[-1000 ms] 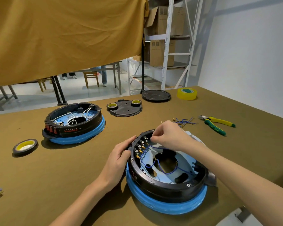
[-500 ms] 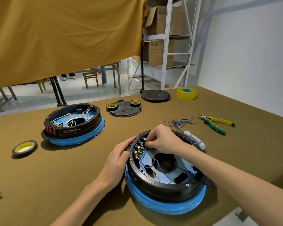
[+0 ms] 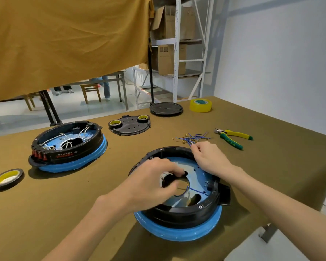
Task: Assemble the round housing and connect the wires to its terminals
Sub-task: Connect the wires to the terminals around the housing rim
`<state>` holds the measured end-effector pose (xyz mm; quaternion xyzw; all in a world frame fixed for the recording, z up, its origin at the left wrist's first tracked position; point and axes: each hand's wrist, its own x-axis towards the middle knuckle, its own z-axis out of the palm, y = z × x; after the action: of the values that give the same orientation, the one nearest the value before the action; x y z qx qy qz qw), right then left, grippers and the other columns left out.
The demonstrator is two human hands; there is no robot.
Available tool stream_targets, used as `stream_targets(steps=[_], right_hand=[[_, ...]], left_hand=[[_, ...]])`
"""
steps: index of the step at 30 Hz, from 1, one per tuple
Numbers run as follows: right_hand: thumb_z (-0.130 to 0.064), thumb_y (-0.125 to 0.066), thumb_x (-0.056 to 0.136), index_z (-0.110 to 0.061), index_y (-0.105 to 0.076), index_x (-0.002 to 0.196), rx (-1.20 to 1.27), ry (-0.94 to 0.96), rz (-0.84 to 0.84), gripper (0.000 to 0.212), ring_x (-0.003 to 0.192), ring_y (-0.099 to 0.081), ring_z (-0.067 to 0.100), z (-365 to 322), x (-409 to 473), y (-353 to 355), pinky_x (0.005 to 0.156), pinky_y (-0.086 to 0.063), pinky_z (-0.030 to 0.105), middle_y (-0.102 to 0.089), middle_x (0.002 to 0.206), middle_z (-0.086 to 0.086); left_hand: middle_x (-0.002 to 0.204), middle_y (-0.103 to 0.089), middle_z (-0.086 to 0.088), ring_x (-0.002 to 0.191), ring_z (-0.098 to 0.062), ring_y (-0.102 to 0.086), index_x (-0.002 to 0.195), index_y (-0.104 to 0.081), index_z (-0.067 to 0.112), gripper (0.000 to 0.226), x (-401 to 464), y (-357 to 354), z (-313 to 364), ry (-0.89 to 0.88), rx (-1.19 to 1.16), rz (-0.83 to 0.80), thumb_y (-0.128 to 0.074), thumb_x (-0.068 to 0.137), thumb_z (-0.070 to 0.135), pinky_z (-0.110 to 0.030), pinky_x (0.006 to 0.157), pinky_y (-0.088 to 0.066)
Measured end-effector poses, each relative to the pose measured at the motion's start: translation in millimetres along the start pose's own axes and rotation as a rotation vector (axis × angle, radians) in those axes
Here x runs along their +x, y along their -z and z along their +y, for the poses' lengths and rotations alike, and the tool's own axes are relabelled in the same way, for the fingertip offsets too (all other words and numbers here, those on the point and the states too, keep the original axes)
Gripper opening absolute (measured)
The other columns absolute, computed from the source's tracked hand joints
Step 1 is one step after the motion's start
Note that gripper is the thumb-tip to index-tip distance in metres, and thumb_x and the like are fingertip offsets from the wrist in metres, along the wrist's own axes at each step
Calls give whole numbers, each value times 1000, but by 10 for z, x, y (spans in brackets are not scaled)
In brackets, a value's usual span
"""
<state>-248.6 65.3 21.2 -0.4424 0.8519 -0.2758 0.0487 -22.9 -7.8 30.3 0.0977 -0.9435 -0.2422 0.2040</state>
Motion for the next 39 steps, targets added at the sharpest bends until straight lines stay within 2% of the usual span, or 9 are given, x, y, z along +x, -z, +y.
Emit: stream_targets(steps=[3, 7, 15, 21, 25, 27, 32, 36, 39], right_hand=[[-34, -38, 108, -15, -39, 59, 38, -7, 7, 52, 60, -48, 28, -6, 16, -45, 52, -27, 34, -48, 59, 5], [-33, -42, 107, -16, -38, 56, 116, 11, 2, 54, 52, -42, 22, -9, 65, -43, 52, -27, 34, -44, 51, 1], [-35, -47, 104, -16, -36, 61, 130, 54, -57, 48, 45, -28, 16, -55, 242, -102, 48, -23, 32, -34, 50, 0], [-35, -45, 106, -13, -39, 63, 156, 90, -96, 49, 47, -30, 17, -86, 346, -165, 51, -25, 32, -34, 51, 1], [-36, -46, 106, -16, -37, 60, 150, 97, -80, 51, 41, -28, 14, -70, 361, -189, 49, -25, 32, -33, 48, -3], [-36, -46, 106, -16, -37, 59, 147, 96, -75, 52, 41, -28, 12, -70, 361, -193, 49, -25, 32, -34, 48, -3], [-36, -45, 106, -17, -35, 59, 137, 98, -65, 51, 43, -29, 13, -64, 350, -190, 47, -23, 31, -35, 49, -3], [-35, -46, 106, -17, -33, 59, 144, 110, -68, 52, 47, -30, 17, -63, 343, -188, 51, -23, 35, -33, 50, -1], [-34, -46, 106, -18, -31, 57, 151, 106, -70, 54, 45, -26, 16, -56, 337, -188, 50, -22, 35, -30, 48, -2]], left_hand=[[115, -71, 19, 108, 2, -59, 123, -71, 33, 30, 248, -157, 150, -20, 139, -217, -67, 95, 42, -26, 97, -51], [103, -74, 15, 96, -5, -64, 109, -76, 33, 23, 451, -292, 206, -83, 238, -230, -71, 91, 47, -30, 87, -52], [76, -73, 10, 67, -10, -64, 93, -81, 34, 14, 394, -191, -10, 1, -212, -191, -75, 90, 47, -36, 65, -56], [83, -65, 14, 83, -9, -57, 114, -77, 40, 20, 390, -196, -80, -39, -45, -150, -65, 98, 39, -34, 76, -50], [81, -68, 10, 80, -12, -58, 109, -77, 36, 19, 418, -207, -95, -31, -36, -123, -60, 101, 34, -20, 85, -42], [74, -64, 10, 76, -11, -56, 103, -79, 35, 15, 442, -218, -98, -11, -38, -105, -64, 99, 38, -28, 91, -45], [64, -64, 4, 64, -16, -58, 88, -77, 37, 15, 489, -249, -90, -15, -28, -115, -67, 97, 43, -27, 63, -45], [64, -66, 11, 58, -5, -59, 115, -74, 39, 34, 457, -234, -119, -22, -82, -116, -65, 90, 60, -14, 58, -41], [66, -65, 9, 55, -5, -55, 123, -69, 39, 44, 433, -199, -130, -55, -159, -125, -70, 85, 61, -21, 56, -45]])
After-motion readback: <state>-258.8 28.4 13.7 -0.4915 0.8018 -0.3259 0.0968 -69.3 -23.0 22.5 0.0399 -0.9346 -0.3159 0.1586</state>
